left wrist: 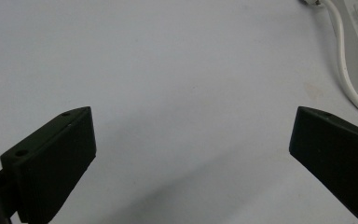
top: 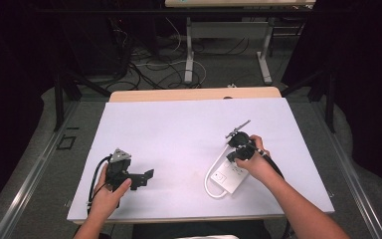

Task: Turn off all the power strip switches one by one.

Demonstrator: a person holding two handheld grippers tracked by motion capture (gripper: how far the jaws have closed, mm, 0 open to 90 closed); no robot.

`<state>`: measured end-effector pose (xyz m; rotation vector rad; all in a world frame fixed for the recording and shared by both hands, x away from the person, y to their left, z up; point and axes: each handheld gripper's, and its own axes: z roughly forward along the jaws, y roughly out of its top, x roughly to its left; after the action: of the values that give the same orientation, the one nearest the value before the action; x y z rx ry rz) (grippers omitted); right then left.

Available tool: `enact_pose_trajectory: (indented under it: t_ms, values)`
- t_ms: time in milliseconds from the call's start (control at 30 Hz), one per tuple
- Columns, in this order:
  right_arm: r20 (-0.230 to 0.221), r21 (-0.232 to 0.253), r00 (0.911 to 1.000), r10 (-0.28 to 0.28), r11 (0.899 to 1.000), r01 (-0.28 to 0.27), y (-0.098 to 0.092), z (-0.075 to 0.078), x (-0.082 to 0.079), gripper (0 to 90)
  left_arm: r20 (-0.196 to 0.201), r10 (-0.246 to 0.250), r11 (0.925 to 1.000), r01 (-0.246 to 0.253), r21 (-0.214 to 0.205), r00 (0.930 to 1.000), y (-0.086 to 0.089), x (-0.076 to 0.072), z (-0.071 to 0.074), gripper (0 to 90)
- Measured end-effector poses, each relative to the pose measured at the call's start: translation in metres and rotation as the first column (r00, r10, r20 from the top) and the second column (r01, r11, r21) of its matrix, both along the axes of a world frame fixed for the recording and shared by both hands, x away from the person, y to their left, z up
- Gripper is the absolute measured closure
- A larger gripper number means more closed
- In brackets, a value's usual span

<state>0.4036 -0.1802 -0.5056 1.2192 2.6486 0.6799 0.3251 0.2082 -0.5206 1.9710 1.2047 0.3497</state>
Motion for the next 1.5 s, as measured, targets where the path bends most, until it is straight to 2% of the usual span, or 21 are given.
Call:
enact_pose_trajectory:
  t_ms: [133, 167, 300, 400, 500, 833, 867, 900, 933, 1000, 1033, 1067, 1100, 1133, 1200, 1333, 1367, 1400, 1433, 1467, 1500]
  values:
    - [0.007, 0.004, 1.0, 0.004, 1.0, -0.004, 0.0, -0.002, 0.001, 86.0, 0.002, 0.007, 0.9999, -0.007, -0.009, 1.0, 0.0, 0.0, 0.0, 0.4]
    - [-0.01, -0.017, 0.9999, 0.005, 1.0, -0.005, -0.001, 0.0, 0.001, 86.1, 0.001, 0.008, 0.9999, -0.008, -0.009, 1.0, 0.0, 0.0, 0.0, 0.4]
    - [0.01, 0.035, 0.9999, 0.003, 0.999, -0.004, 0.0, -0.004, 0.002, 86.2, 0.002, 0.007, 0.9999, -0.007, -0.01, 1.0, 0.001, 0.0, 0.0, 0.4]
    - [-0.001, 0.01, 0.9999, 0.017, 1.0, -0.017, -0.002, -0.004, 0.003, 86.8, 0.002, 0.009, 0.9999, -0.009, -0.011, 1.0, 0.001, 0.0, 0.0, 0.4]
    - [-0.02, 0.013, 0.9998, 0.004, 1.0, -0.003, -0.001, -0.003, 0.002, 86.6, 0.002, 0.009, 0.9999, -0.009, -0.01, 1.0, 0.001, 0.0, 0.0, 0.4]
    - [-0.024, 0.026, 0.9997, 0.008, 1.0, -0.007, -0.002, -0.004, 0.003, 88.5, 0.0, 0.009, 0.9999, -0.009, -0.012, 1.0, 0.001, 0.0, 0.0, 0.4]
    - [-0.023, 0.028, 0.9997, 0.008, 1.0, -0.008, -0.002, -0.004, 0.003, 88.6, 0.001, 0.009, 0.9999, -0.009, -0.012, 1.0, 0.001, 0.0, 0.0, 0.5]
    - [0.014, 0.068, 0.9999, -0.001, 0.998, 0.0, -0.001, -0.007, 0.002, 88.6, 0.001, 0.01, 0.9999, -0.01, -0.012, 1.0, 0.001, 0.0, 0.0, 0.5]
    - [-0.027, 0.015, 0.9996, 0.008, 1.0, -0.008, -0.001, -0.003, 0.002, 88.6, 0.001, 0.009, 0.9999, -0.009, -0.011, 1.0, 0.001, 0.0, 0.0, 0.4]
    - [0.0, 0.049, 1.0, -0.002, 0.999, 0.003, -0.001, -0.006, 0.001, 88.6, 0.001, 0.009, 0.9999, -0.009, -0.01, 1.0, 0.001, 0.0, 0.0, 0.4]
    - [0.004, 0.043, 1.0, -0.007, 0.999, 0.007, 0.0, -0.007, 0.001, 90.0, 0.005, 0.006, 1.0, -0.006, -0.003, 1.0, 0.002, 0.0, 0.0, 0.4]
    - [-0.064, -0.045, 0.9979, 0.01, 0.999, -0.012, -0.002, 0.0, 0.002, 90.0, 0.005, 0.006, 1.0, -0.006, -0.003, 1.0, 0.002, 0.0, 0.0, 0.4]
    - [0.043, 0.103, 0.9986, -0.03, 0.994, 0.025, 0.001, -0.013, 0.0, 90.0, 0.006, 0.006, 1.0, -0.006, -0.003, 1.0, 0.002, 0.0, 0.0, 0.5]
    - [-0.018, 0.024, 0.9996, -0.021, 0.999, 0.021, 0.0, -0.006, -0.001, 90.0, 0.006, 0.006, 1.0, -0.006, -0.004, 1.0, 0.002, 0.0, 0.0, 0.5]
    - [0.004, 0.028, 0.9999, -0.012, 1.0, 0.012, 0.0, -0.008, 0.0, 90.0, 0.005, 0.008, 0.9999, -0.008, -0.007, 1.0, 0.002, 0.0, 0.0, 0.4]
    - [0.002, 0.02, 1.0, -0.003, 1.0, 0.003, -0.001, -0.007, 0.0, 90.0, 0.004, 0.008, 0.9999, -0.008, -0.006, 1.0, 0.002, 0.0, 0.0, 0.5]
    - [-0.011, 0.031, 0.9996, -0.025, 0.999, 0.025, 0.0, -0.007, -0.001, 90.0, 0.004, 0.007, 1.0, -0.007, -0.005, 1.0, 0.002, 0.0, 0.0, 0.5]
    - [0.003, 0.039, 0.9999, -0.016, 0.999, 0.016, 0.0, -0.008, 0.0, 90.0, 0.005, 0.005, 1.0, -0.005, -0.006, 1.0, 0.002, 0.0, 0.0, 0.4]
    - [-0.003, 0.004, 1.0, 0.005, 1.0, -0.005, -0.001, -0.006, 0.001, 90.0, 0.004, 0.007, 1.0, -0.007, -0.007, 1.0, 0.002, 0.0, 0.0, 0.4]
    - [0.011, 0.031, 0.9999, 0.0, 1.0, -0.001, -0.001, -0.008, 0.0, 90.0, 0.005, 0.007, 0.9999, -0.007, -0.007, 1.0, 0.002, 0.0, 0.0, 0.4]
    - [-0.012, -0.001, 0.9999, -0.009, 1.0, 0.009, 0.0, -0.005, -0.001, 90.0, 0.005, 0.008, 0.9999, -0.008, -0.008, 1.0, 0.002, 0.0, 0.0, 0.4]
